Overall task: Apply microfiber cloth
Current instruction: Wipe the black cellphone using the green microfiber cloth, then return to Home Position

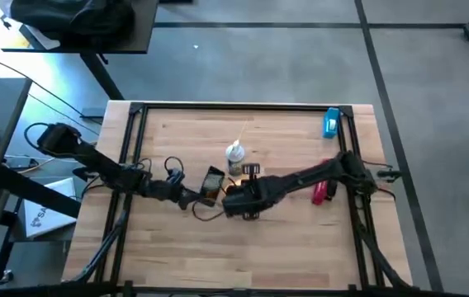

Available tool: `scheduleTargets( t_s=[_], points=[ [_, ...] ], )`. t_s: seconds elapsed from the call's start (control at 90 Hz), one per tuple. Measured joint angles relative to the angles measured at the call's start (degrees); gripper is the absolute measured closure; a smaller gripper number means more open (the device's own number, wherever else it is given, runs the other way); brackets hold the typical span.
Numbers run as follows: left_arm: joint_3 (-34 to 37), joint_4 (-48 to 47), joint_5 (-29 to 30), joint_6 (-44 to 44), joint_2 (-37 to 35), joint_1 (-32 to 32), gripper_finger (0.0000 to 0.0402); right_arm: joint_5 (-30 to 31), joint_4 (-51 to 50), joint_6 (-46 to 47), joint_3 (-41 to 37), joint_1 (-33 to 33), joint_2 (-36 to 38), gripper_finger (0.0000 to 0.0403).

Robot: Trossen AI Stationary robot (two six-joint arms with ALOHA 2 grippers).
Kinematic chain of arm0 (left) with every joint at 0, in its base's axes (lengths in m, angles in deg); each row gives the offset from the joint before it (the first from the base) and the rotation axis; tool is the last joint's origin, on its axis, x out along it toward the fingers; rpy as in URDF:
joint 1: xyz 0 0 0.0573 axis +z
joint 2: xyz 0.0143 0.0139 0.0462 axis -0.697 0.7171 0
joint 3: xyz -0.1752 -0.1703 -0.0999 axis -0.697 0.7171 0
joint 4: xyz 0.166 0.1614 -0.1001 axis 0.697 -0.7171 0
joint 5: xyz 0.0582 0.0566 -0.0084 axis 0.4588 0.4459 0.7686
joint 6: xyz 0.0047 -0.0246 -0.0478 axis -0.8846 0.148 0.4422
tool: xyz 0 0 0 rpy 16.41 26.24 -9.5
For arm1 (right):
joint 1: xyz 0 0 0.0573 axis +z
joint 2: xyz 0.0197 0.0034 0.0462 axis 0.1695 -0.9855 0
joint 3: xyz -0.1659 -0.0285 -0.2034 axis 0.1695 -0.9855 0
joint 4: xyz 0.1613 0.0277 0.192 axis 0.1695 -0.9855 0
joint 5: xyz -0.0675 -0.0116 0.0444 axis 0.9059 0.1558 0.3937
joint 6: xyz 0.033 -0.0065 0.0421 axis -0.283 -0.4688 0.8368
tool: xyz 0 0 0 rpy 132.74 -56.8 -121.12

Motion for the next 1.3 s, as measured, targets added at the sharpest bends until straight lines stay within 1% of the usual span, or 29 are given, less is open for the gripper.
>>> scheduleTargets(
  t_s=[0.078, 0.233, 0.422, 0.533, 0.656, 0.733, 0.867, 0.922, 1.022, 1.078, 1.189, 1.3],
  points=[
    [0.0, -3.0, 0.0, -2.8, -2.6, 1.1, 0.0261, -1.7, 4.0, -1.2, -5.0, -0.8, 0.0, 0.0403],
    [0.0, -10.3, 0.0, -10.4, -10.3, 3.7, 0.0262, -1.4, 10.9, -2.7, -12.9, -1.6, 0.7, 0.0403],
    [0.0, -12.4, 0.2, -26.2, -20.3, 6.5, 0.0264, -1.9, 20.6, -6.4, -18.2, -2.0, 5.3, 0.0402],
    [0.0, -12.5, 1.3, -35.2, -25.6, 7.6, 0.0264, -4.9, 24.7, -7.1, -21.9, -3.5, 9.6, 0.0395],
    [0.0, -12.4, 2.1, -43.0, -30.6, 8.2, 0.0264, -11.2, 33.7, -6.7, -29.7, -5.9, 15.2, 0.037],
    [0.0, -12.4, 3.0, -46.5, -33.6, 8.5, 0.0264, -13.1, 41.4, -5.7, -35.7, -7.3, 18.9, 0.0345],
    [0.0, -12.3, 7.8, -50.7, -38.2, 8.7, 0.0264, -17.9, 61.0, -3.6, -45.9, -9.8, 25.2, 0.0299],
    [0.0, -12.4, 10.8, -52.5, -39.8, 8.7, 0.0264, -18.3, 66.9, -2.8, -49.8, -10.8, 26.9, 0.0279],
    [0.0, -12.0, 15.5, -55.8, -43.1, 8.7, 0.0264, -18.3, 71.1, -1.3, -56.0, -12.6, 30.6, 0.0246],
    [0.0, -11.9, 16.9, -57.6, -45.2, 8.8, 0.0264, -18.4, 75.8, -0.5, -59.9, -13.5, 33.3, 0.0231],
    [0.0, -12.0, 16.1, -60.6, -48.8, 8.8, 0.0264, -18.8, 90.3, -0.5, -69.4, -15.0, 40.2, 0.0215],
    [0.0, -12.1, 14.1, -63.4, -51.5, 8.7, 0.0264, -19.3, 99.8, 0.6, -79.4, -17.4, 47.1, 0.0215]
  ],
)
